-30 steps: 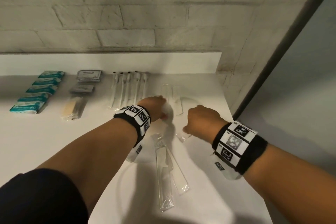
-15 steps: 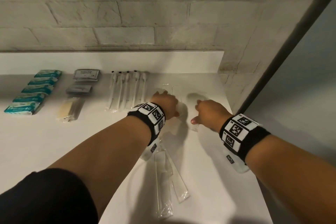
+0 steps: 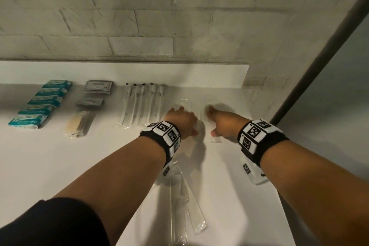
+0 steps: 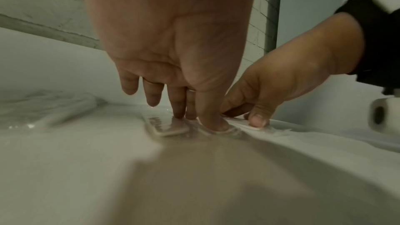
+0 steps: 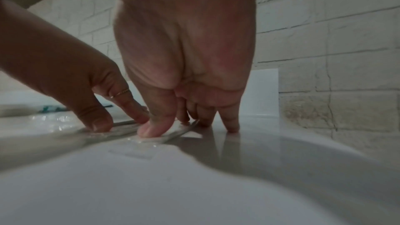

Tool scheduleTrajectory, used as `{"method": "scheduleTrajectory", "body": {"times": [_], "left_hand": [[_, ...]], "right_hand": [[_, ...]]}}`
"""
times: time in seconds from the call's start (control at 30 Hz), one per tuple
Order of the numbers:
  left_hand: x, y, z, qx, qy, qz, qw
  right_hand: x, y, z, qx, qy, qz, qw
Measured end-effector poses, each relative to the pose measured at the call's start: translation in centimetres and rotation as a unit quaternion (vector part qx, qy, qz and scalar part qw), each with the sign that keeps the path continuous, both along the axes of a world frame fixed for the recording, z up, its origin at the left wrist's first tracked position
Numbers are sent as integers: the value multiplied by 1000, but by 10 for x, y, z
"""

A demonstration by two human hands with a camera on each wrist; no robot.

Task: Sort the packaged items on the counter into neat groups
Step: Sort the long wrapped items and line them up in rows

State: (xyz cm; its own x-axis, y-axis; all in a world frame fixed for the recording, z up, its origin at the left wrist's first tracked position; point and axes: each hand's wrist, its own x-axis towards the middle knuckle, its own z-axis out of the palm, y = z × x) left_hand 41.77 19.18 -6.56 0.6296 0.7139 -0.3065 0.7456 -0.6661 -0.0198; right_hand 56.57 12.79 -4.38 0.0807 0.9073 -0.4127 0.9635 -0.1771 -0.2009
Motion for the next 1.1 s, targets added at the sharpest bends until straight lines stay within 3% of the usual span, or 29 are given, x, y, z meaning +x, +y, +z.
{"method": "scheduleTrajectory", "body": {"times": [0.07,0.13,0.2,0.3,0.37,0.4,0.5,0.73,0.8,0.83,0.87,0.93,1.0,1.1], "left_hand": [[0,0,2,-3,12,-5,1000],[-3,0,6,-8,39,-17,999],[-5,-1,10,4,62,-42,997],[-5,-2,13,12,71,-44,996],[-5,-2,13,12,69,-38,997],[-4,-2,12,9,66,-37,997],[-4,-1,9,6,48,-29,998],[-5,1,6,7,17,-15,1000],[-5,3,6,4,16,-16,1000],[-5,4,7,4,12,-20,1000],[-6,5,8,4,4,-22,1000],[-8,6,11,5,-23,-15,1000],[-5,8,12,10,-38,-10,999],[6,6,13,2,-31,-21,999]], "right_hand": [[-3,-12,6,49,34,-21,998],[-17,-30,14,103,12,13,995],[-40,-57,22,102,7,154,983],[-81,-90,17,80,-10,408,909],[-97,-96,3,62,-51,471,879],[-98,-95,-4,62,-56,469,879],[-76,-95,-10,113,-23,426,897],[-21,-99,-6,179,-51,318,930],[-9,-93,-1,172,-22,206,963],[0,-89,2,166,46,101,980],[9,-84,6,169,135,-16,976],[27,-75,8,196,253,-209,924],[38,-62,5,169,263,-293,904],[43,-43,-3,74,228,-313,919]]}}
